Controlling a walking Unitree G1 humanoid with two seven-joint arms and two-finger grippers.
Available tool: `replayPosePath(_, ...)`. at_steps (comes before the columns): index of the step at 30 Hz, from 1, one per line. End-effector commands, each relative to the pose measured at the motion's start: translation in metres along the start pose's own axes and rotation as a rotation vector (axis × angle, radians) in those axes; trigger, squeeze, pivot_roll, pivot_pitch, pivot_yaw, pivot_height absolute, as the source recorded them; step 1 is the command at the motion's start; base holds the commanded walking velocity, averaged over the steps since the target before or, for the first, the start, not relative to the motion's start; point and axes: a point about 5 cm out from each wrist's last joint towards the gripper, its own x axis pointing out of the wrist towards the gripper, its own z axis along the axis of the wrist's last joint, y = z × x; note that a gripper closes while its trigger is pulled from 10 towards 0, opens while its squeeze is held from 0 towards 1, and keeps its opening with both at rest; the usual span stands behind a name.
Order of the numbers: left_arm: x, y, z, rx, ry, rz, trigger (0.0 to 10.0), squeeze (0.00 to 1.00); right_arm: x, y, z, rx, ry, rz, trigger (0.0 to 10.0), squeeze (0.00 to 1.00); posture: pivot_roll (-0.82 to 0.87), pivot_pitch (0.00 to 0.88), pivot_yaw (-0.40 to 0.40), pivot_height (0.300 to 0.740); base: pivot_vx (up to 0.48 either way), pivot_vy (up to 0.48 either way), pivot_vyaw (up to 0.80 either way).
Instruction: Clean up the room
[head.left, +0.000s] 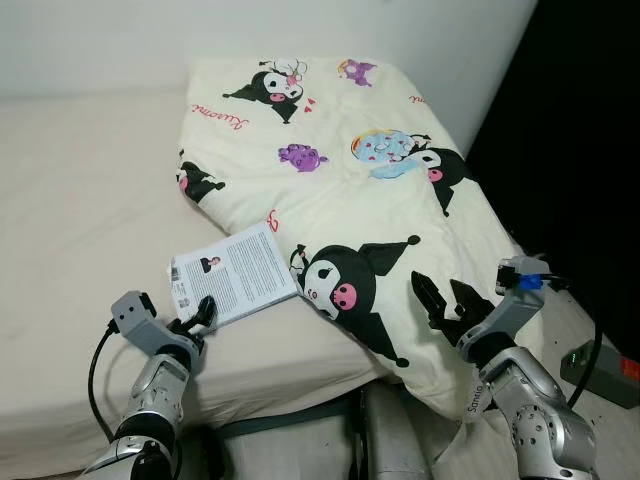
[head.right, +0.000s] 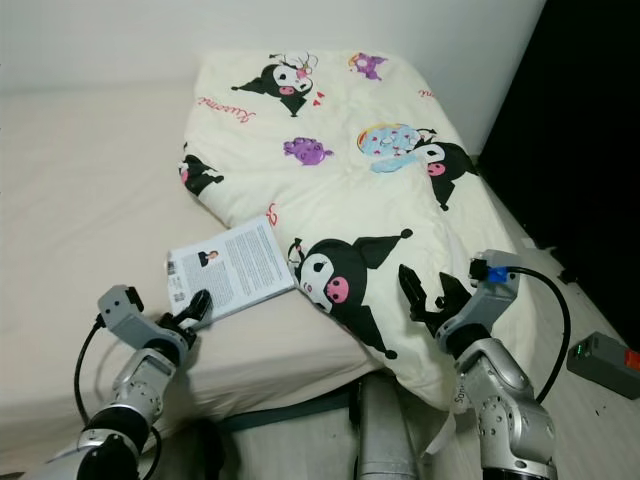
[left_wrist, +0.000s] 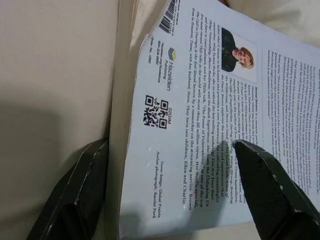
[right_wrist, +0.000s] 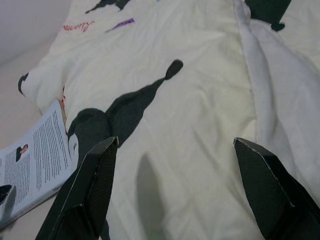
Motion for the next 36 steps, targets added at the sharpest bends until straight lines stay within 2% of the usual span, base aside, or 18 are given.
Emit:
replayPosePath(1,-0.007,-0.003,-0.033,-0.061,0.140,-0.002,10.0,0.00,-0.002,0.002,0.000,0.011,0.004,0.001,10.0,0.00,-0.26,0.302,-0.036,0.530,0.000,0.000,0.00)
replayPosePath(3,-0.007,-0.004,-0.035,-0.069,0.148,-0.003,10.0,0.00,-0.002,0.002,0.001,0.012,0.005,0.000,10.0,0.00,-0.27,0.300,-0.035,0.530,0.000,0.000,0.00)
replayPosePath(4,-0.008,-0.005,-0.038,-0.080,0.158,-0.010,9.0,0.00,-0.003,0.002,0.002,0.012,0.004,-0.004,10.0,0.00,-0.27,0.294,-0.032,0.530,0.000,0.000,0.00)
replayPosePath(5,-0.008,-0.005,-0.038,-0.080,0.158,-0.010,9.0,0.00,-0.003,0.002,0.002,0.012,0.004,-0.004,10.0,0.00,-0.27,0.294,-0.032,0.530,0.000,0.000,0.00)
replayPosePath(6,-0.009,-0.006,-0.042,-0.095,0.163,-0.019,0.0,0.00,-0.004,0.001,0.004,0.009,-0.001,-0.011,10.0,0.00,-0.27,0.292,-0.031,0.530,0.000,0.000,0.00)
replayPosePath(12,-0.007,-0.006,-0.036,-0.122,0.144,-0.040,0.0,0.00,0.000,-0.007,0.016,0.036,-0.052,-0.043,10.0,0.00,-0.25,0.268,-0.021,0.530,0.000,0.000,0.00)
replayPosePath(15,-0.002,-0.004,-0.015,-0.119,0.088,-0.055,0.0,0.00,0.008,-0.022,0.033,0.099,-0.134,-0.089,10.0,0.00,-0.21,0.246,-0.013,0.530,0.000,0.000,0.00)
replayPosePath(17,-0.002,-0.004,-0.015,-0.119,0.088,-0.055,0.0,0.00,0.008,-0.022,0.033,0.099,-0.134,-0.089,10.0,0.00,-0.21,0.246,-0.013,0.530,0.000,0.000,0.00)
replayPosePath(21,0.002,-0.002,0.006,-0.112,0.034,-0.062,0.0,0.00,0.012,-0.038,0.038,0.115,-0.161,-0.157,10.0,0.00,-0.18,0.229,-0.005,0.530,0.000,0.000,0.00)
replayPosePath(23,0.008,-0.002,0.052,-0.088,-0.110,-0.076,0.0,0.00,0.013,-0.063,0.036,0.202,-0.178,-0.257,10.0,0.00,-0.15,0.214,0.000,0.530,0.000,0.000,0.00)
replayPosePath(25,0.008,-0.002,0.052,-0.088,-0.110,-0.076,0.0,0.00,0.013,-0.063,0.036,0.202,-0.178,-0.257,10.0,0.00,-0.15,0.214,0.000,0.530,0.000,0.000,0.00)
replayPosePath(27,0.007,-0.011,0.105,-0.042,-0.285,-0.095,0.0,0.00,0.012,-0.079,0.022,0.282,-0.151,-0.291,10.0,0.00,-0.11,0.195,-0.013,0.530,0.000,0.000,0.00)
replayPosePath(29,0.007,-0.011,0.105,-0.042,-0.285,-0.095,0.0,0.00,0.012,-0.079,0.022,0.282,-0.151,-0.291,10.0,0.00,-0.11,0.195,-0.013,0.530,0.000,0.000,0.00)
replayPosePath(30,0.004,-0.018,0.131,-0.026,-0.372,-0.107,0.0,0.00,0.011,-0.083,0.013,0.284,-0.115,-0.300,10.0,0.69,-0.10,0.191,-0.016,0.530,0.000,0.000,0.00)
replayPosePath(31,-0.001,-0.029,0.158,0.007,-0.463,-0.127,0.0,0.00,0.011,-0.086,0.006,0.270,-0.087,-0.312,10.0,1.00,-0.09,0.180,-0.020,0.530,0.000,0.000,0.00)
replayPosePath(32,-0.007,-0.039,0.182,0.032,-0.542,-0.144,0.0,0.00,0.012,-0.089,0.002,0.266,-0.077,-0.324,10.0,1.00,-0.09,0.174,-0.021,0.530,0.000,0.000,0.00)
replayPosePath(34,-0.011,-0.045,0.194,0.046,-0.585,-0.154,0.0,0.00,0.013,-0.090,0.001,0.265,-0.076,-0.332,10.0,1.00,-0.09,0.171,-0.021,0.530,0.000,0.000,0.00)
replayPosePath(36,-0.011,-0.045,0.194,0.046,-0.585,-0.154,0.0,0.00,0.013,-0.090,0.001,0.265,-0.076,-0.332,10.0,1.00,-0.09,0.171,-0.021,0.530,0.000,0.000,0.00)
